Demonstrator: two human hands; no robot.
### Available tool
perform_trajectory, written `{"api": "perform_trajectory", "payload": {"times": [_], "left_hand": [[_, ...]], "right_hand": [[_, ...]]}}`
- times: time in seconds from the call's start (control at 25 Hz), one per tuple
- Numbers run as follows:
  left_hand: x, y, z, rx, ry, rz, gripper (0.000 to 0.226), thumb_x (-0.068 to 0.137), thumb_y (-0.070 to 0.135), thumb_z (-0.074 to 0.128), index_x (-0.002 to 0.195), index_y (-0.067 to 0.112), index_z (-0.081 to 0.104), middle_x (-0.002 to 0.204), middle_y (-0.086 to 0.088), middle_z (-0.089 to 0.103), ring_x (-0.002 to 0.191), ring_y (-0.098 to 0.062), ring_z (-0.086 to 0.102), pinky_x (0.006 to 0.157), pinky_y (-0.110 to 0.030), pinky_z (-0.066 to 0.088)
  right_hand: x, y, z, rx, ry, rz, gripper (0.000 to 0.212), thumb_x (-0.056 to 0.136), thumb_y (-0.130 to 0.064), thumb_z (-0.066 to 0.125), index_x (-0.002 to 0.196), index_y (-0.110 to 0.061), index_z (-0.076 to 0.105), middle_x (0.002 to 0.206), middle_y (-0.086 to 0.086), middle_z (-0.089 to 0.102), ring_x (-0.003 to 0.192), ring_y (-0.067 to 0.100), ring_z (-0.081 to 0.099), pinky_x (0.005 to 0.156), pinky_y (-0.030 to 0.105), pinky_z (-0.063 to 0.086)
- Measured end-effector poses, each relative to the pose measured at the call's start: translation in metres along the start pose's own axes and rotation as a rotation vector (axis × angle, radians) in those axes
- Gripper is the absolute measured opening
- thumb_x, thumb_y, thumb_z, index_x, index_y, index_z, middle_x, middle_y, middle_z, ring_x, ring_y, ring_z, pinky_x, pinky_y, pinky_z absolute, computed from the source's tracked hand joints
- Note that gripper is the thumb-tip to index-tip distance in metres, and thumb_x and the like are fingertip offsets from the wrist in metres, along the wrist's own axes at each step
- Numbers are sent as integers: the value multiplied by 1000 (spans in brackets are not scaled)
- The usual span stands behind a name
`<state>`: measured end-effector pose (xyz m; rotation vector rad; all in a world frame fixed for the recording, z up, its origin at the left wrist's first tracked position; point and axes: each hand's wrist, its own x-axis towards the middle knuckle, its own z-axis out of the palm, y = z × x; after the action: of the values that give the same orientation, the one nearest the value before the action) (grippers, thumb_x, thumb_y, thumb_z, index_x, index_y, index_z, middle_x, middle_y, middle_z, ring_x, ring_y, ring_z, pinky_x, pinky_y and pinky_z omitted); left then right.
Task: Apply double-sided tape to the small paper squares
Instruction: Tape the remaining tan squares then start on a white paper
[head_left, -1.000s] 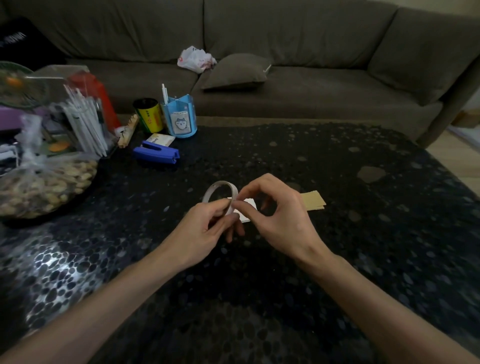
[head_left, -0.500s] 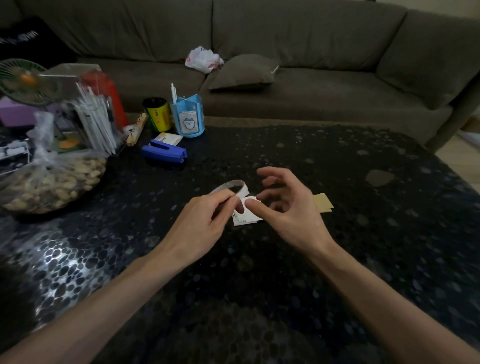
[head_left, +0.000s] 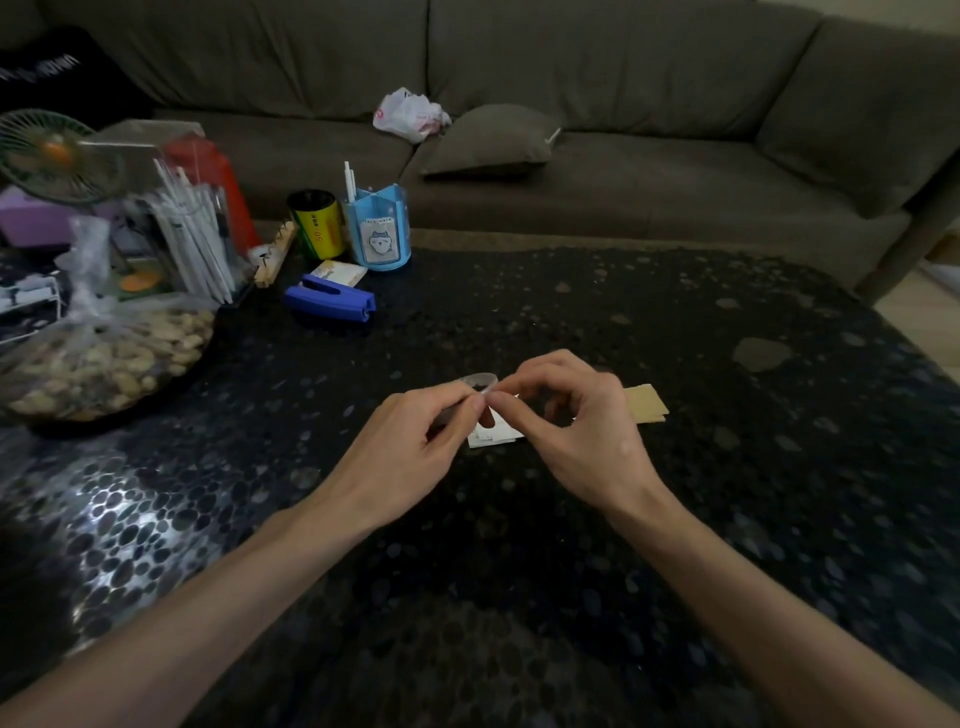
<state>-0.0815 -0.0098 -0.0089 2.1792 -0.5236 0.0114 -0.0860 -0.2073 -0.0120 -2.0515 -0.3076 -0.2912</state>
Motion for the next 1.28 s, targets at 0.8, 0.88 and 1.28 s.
{"api": "perform_trajectory", "payload": {"times": [0.8, 0.88, 1.28], "left_hand": [[5, -3, -8, -615, -203, -148, 36, 102, 42, 46, 94, 17, 70, 67, 1, 35, 65, -12, 34, 65, -25, 35], [5, 2, -12, -572, -237, -136, 40, 103, 45, 43, 96, 17, 71, 66, -1, 36, 63, -12, 36, 64, -21, 40], [-8, 24, -7, -1110, -613, -345, 40, 107, 27, 43, 98, 9, 77, 63, 0, 54, 57, -13, 59, 56, -23, 46]], "right_hand": [[3, -7, -7, 243, -129, -25, 43, 97, -13, 73, 134, -33, 62, 124, -10, 72, 122, 8, 66, 107, 41, 55], [3, -5, -7, 257, -96, -28, 38, 97, -6, 72, 130, -24, 66, 114, -4, 76, 115, 13, 71, 104, 43, 57], [-2, -11, 0, 369, -188, 39, 30, 96, -3, 70, 124, -14, 68, 108, -1, 79, 110, 12, 74, 98, 30, 59]]}}
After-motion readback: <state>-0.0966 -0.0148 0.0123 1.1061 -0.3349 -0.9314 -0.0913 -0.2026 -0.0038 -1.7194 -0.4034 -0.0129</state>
